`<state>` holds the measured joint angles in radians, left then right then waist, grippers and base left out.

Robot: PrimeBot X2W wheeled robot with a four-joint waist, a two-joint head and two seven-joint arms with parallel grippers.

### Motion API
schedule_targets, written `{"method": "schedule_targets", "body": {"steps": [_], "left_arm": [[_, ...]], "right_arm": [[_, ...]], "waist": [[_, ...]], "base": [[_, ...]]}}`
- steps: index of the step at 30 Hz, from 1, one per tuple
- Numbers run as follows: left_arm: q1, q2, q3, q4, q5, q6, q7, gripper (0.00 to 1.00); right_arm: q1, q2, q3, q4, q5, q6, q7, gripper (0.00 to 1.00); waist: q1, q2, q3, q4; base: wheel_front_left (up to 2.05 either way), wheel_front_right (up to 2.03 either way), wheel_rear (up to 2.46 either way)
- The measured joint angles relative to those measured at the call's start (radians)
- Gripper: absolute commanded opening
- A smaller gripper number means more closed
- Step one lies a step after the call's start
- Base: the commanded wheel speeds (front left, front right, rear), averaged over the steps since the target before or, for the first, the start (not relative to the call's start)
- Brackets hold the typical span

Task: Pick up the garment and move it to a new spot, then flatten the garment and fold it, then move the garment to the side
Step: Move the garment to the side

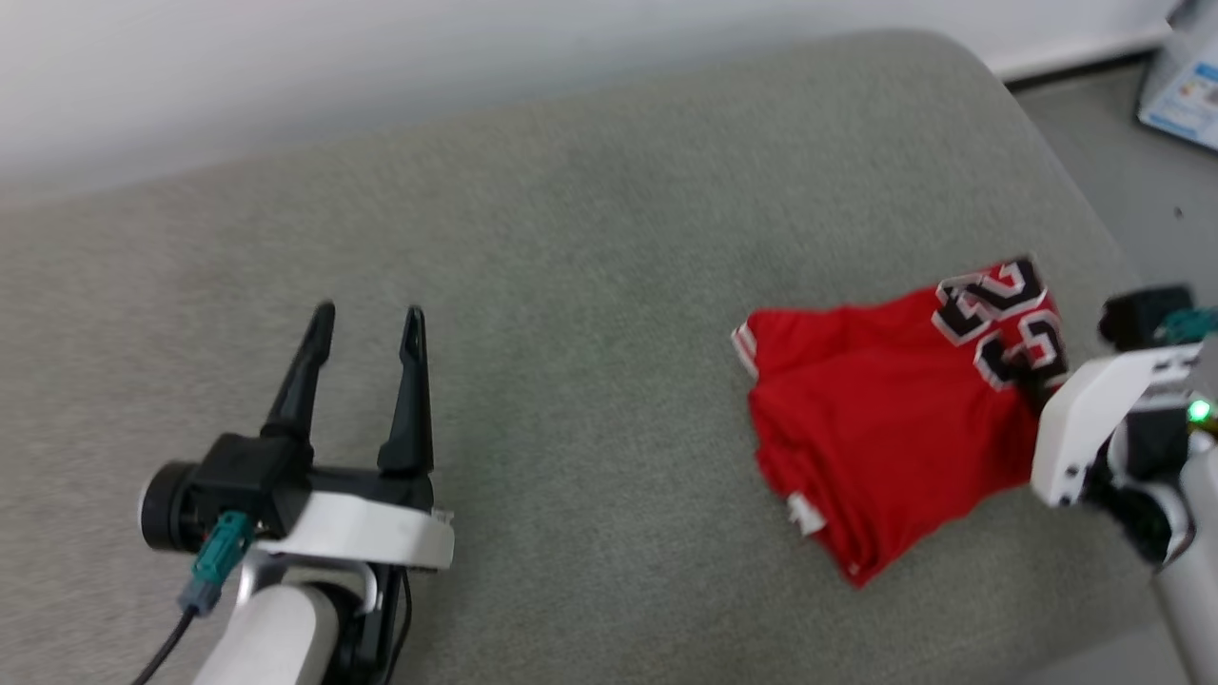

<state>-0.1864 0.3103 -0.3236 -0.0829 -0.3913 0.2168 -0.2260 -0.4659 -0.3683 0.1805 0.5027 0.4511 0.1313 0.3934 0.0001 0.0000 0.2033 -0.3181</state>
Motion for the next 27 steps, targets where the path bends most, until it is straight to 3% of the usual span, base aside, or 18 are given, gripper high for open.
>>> {"method": "schedule_targets", "body": {"steps": [11,20,21,22,23,27], "left_arm": [[-0.198,0.044,-0.064,-0.077,0.088,-0.042,0.095,1.0],[-0.294,0.063,-0.092,-0.121,0.124,-0.061,0.156,1.0],[-0.298,0.063,-0.095,-0.121,0.124,-0.065,0.162,1.0],[-0.301,0.062,-0.099,-0.122,0.124,-0.066,0.163,1.0],[-0.304,0.061,-0.102,-0.122,0.125,-0.067,0.165,1.0],[-0.306,0.062,-0.105,-0.117,0.125,-0.067,0.165,1.0]], "right_arm": [[-0.243,-0.076,-0.199,0.229,-0.126,0.0,-0.198,0.0],[-0.345,-0.04,-0.292,0.368,-0.156,0.0,-0.375,0.0],[-0.35,-0.036,-0.296,0.388,-0.164,0.0,-0.393,0.4],[-0.356,-0.033,-0.301,0.41,-0.17,0.0,-0.408,0.4],[-0.362,-0.031,-0.307,0.432,-0.175,0.0,-0.421,0.99],[-0.384,-0.021,-0.331,0.507,-0.195,0.0,-0.486,1.0]], "waist": [[0.0001,0.0,0.243,-0.088],[0.0001,0.0,0.396,-0.085],[0.0002,0.0,0.407,-0.08],[0.0001,0.0,0.416,-0.075],[0.0001,0.0,0.422,-0.068],[0.0001,0.0,0.431,-0.047]], "base": [[0.0,0.0,0.0],[0.0,0.0,0.0],[0.0,0.0,0.0],[0.0,0.0,0.0],[0.0,0.0,0.0],[0.0,0.0,0.0]]}}
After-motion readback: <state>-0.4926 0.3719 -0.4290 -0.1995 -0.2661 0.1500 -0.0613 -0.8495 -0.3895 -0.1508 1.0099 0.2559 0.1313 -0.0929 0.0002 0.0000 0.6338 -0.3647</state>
